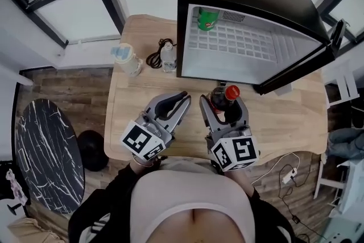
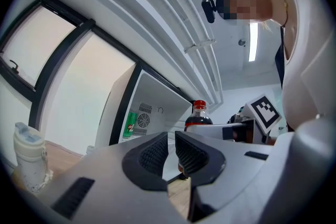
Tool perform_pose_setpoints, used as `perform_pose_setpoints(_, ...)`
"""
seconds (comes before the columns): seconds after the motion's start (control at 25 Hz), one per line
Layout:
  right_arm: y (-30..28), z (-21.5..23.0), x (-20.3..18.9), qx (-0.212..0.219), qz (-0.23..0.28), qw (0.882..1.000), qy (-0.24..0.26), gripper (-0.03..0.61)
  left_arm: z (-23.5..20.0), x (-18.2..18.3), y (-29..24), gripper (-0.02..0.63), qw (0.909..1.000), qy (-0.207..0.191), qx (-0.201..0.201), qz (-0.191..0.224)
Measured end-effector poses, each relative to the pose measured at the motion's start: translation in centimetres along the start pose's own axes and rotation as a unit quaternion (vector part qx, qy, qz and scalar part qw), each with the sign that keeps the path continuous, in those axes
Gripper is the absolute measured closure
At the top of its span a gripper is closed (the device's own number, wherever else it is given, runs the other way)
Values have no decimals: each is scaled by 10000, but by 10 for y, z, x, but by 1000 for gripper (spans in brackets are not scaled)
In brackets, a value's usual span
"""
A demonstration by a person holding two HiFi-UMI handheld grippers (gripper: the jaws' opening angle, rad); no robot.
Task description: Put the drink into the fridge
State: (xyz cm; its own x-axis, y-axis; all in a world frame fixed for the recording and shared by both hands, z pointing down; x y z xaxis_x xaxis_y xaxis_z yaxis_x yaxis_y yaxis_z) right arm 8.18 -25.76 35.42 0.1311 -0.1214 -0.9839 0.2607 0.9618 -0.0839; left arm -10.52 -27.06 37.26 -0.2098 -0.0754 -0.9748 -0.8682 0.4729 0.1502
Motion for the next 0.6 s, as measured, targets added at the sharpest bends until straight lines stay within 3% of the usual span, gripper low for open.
perform_pose_setpoints(0.6, -34, 22, 7, 347, 3, 9994, -1, 253, -8, 1, -23, 565, 9996, -98, 279, -31)
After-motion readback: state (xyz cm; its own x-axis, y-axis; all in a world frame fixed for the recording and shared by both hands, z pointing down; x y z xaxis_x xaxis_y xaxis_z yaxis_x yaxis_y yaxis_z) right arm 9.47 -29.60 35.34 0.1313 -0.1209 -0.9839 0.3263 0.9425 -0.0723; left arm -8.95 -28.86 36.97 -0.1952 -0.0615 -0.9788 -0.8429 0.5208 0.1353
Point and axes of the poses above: the fingertips, and each gripper's own axes: y backward along the fingers, z to its right, x out of its top, the point moved 9 cm from there along y, backward along the fingers, and after that the axes turned 11 degrees about -x, right-handed, at the moved point
